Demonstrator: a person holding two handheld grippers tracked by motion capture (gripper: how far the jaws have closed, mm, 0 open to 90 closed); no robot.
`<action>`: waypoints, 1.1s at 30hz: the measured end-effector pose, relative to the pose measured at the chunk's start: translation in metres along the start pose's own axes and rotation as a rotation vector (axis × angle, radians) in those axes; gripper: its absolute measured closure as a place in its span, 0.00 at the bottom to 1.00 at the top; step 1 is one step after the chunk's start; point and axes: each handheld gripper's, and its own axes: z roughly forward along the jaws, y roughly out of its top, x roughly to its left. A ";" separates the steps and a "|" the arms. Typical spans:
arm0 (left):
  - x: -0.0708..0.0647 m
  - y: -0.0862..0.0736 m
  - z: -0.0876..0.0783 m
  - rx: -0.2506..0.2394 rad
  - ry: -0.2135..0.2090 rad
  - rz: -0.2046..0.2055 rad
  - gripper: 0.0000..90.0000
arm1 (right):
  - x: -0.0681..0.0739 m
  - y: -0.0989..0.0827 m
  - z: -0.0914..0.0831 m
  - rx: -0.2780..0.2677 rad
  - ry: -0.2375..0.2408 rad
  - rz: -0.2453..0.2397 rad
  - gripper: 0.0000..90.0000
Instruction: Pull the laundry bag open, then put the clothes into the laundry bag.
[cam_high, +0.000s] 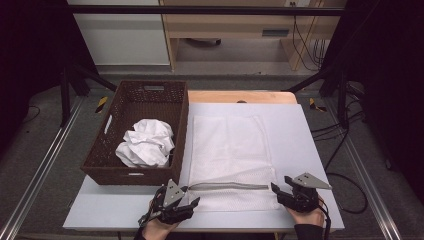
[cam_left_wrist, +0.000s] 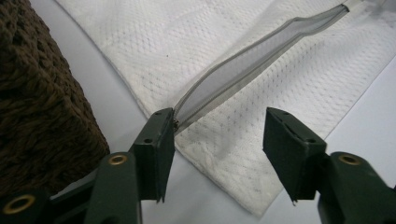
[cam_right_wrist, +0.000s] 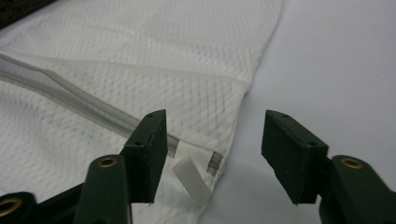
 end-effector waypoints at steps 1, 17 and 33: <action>-0.001 0.001 0.000 -0.001 -0.003 0.007 0.43 | 0.000 0.001 0.000 -0.013 -0.002 -0.007 0.43; -0.014 0.027 0.004 -0.049 -0.023 0.051 0.37 | 0.017 0.027 0.006 -0.082 0.048 -0.065 0.36; -0.031 0.038 0.044 0.012 -0.087 0.080 0.63 | 0.035 0.039 0.022 -0.060 0.083 -0.100 0.39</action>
